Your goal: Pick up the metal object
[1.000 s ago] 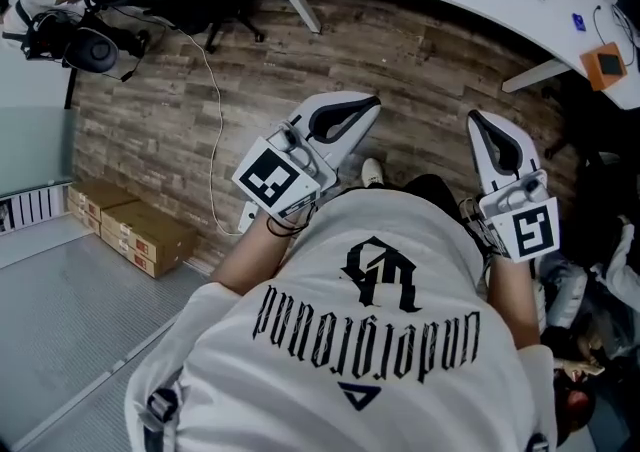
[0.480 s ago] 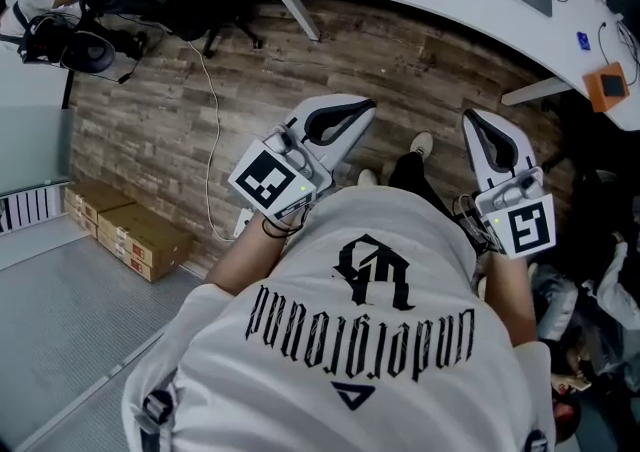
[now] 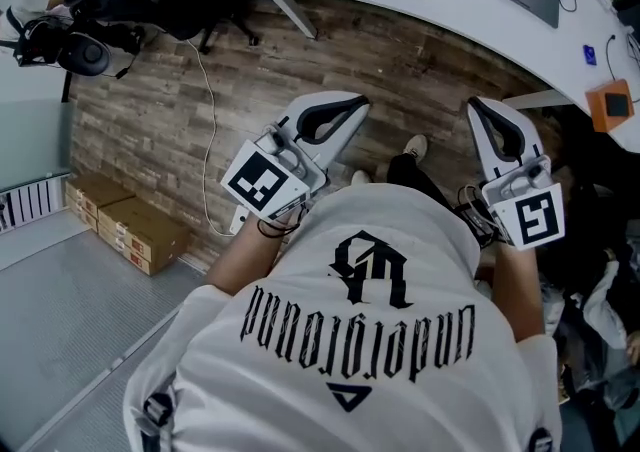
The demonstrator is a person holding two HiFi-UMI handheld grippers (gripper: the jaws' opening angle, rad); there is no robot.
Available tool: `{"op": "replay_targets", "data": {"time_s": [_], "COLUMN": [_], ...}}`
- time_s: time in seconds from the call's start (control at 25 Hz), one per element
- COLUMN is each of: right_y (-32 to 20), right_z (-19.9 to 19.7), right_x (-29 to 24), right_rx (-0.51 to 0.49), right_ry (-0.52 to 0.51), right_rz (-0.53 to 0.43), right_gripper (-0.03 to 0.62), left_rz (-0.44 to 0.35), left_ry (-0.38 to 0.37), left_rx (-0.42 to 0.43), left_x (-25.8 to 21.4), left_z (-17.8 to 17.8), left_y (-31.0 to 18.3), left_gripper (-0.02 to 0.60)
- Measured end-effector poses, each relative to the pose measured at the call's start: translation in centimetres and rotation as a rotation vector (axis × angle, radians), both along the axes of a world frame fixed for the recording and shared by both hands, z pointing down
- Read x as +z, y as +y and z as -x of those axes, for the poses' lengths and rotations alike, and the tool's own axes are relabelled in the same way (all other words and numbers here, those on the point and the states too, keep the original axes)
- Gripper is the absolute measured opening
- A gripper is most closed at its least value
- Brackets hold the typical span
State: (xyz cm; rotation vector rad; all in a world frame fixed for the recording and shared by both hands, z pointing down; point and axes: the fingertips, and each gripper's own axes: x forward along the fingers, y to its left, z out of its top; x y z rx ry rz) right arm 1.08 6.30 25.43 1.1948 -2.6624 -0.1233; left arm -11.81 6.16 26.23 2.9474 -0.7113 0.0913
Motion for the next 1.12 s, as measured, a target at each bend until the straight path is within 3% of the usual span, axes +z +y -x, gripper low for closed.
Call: {"op": "replay_targets", "data": {"time_s": [0.64,1.12], "right_y": [-9.2,-12.6], "right_z": [-12.1,-14.7], "right_x": [1.2,2.6], "right_rx": [-0.058,-0.056], "right_ry": [0.024,0.015], "right_rz": [0.015,0.039], "right_gripper": [0.015,0.015], "left_rz": [0.004,0.012], "left_ry": [0.002,-0.002], "left_rx": [-0.04,-0.015], "left_x": [0.0,1.1], "left_z": [-11.7,-14.8], "left_y": [-9.9,-14.6], "left_gripper": [0.015,0.015]}}
